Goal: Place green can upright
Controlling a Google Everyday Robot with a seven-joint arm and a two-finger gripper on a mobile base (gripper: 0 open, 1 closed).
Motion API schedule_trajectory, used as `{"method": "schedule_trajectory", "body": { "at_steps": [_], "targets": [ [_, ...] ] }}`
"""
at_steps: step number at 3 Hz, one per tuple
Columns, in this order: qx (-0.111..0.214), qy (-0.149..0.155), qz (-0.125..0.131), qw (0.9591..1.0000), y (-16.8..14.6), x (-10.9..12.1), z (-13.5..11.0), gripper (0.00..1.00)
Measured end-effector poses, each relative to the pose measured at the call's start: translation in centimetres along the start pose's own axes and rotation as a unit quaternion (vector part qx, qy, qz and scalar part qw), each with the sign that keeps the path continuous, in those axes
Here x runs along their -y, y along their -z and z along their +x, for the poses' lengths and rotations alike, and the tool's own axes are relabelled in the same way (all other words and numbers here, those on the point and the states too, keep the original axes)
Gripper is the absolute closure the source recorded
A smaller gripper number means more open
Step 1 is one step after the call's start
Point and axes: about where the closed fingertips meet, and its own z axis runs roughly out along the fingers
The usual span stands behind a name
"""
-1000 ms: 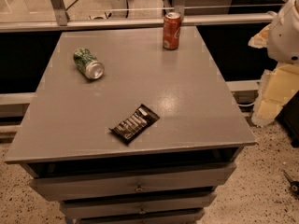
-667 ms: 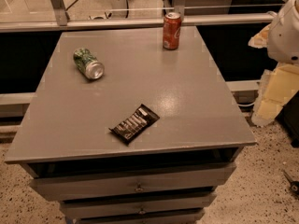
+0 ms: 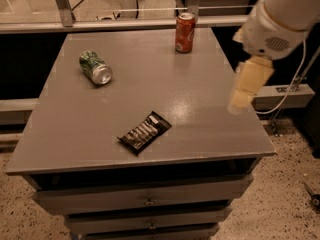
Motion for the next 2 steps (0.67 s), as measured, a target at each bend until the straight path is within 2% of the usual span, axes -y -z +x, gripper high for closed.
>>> {"method": "schedule_trajectory", "body": {
  "at_steps": [2],
  "targets": [
    [0.026,-0.015,-0.002,0.9995,-7.9,6.1,-7.7,0.00]
  ]
}}
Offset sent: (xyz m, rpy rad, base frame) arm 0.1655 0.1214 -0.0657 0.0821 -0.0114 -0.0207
